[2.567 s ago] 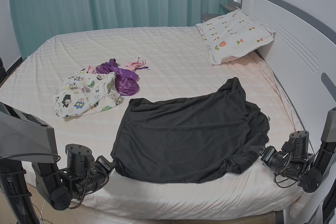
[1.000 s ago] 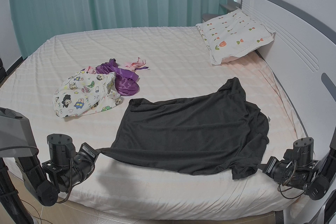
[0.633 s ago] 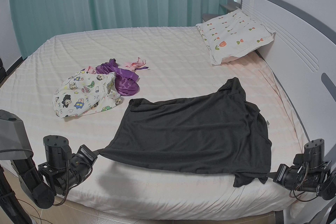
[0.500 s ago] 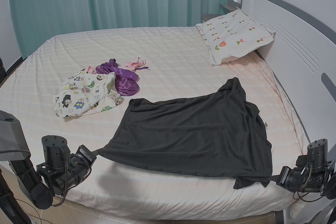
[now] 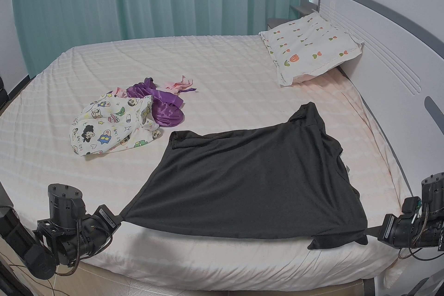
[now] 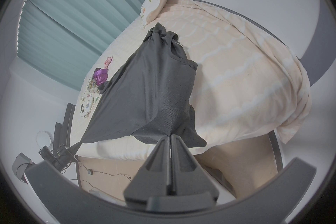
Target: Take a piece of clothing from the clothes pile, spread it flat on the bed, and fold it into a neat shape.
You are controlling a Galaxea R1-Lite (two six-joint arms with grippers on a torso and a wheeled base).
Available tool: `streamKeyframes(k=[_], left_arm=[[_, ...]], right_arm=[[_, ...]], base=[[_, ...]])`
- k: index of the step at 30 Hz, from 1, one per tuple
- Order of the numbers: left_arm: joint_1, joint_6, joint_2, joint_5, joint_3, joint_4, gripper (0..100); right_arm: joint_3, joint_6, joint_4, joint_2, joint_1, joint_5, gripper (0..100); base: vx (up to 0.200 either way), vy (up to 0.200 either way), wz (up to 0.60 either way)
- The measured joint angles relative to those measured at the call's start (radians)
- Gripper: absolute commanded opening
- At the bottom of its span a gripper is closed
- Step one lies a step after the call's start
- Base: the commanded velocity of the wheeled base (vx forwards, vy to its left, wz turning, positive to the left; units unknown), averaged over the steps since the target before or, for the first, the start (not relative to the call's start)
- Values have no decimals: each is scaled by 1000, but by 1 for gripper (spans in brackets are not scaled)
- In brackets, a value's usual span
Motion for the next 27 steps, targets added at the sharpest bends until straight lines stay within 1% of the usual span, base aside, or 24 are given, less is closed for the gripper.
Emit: streamKeyframes(k=[5, 9, 18, 22, 27], left_arm=[[-1, 13, -95, -7, -36, 186, 0], [-2, 17, -154, -41, -74, 295, 0], [-3, 24, -204, -54, -90, 318, 0], [-3, 28, -208, -55, -87, 321, 0], [-4, 69, -208, -57, -79, 362, 0]], right_arm=[[-43, -5, 128, -46, -7, 17, 0], [-77, -9, 203, -81, -13, 28, 0], [-116, -36, 325, -144, -20, 46, 0], [-152, -50, 424, -161, -20, 48, 0], [-171, -114, 454, -157, -20, 53, 0]], base=[[0, 0, 0], [0, 0, 0], [0, 0, 0], [0, 0, 0], [0, 0, 0]])
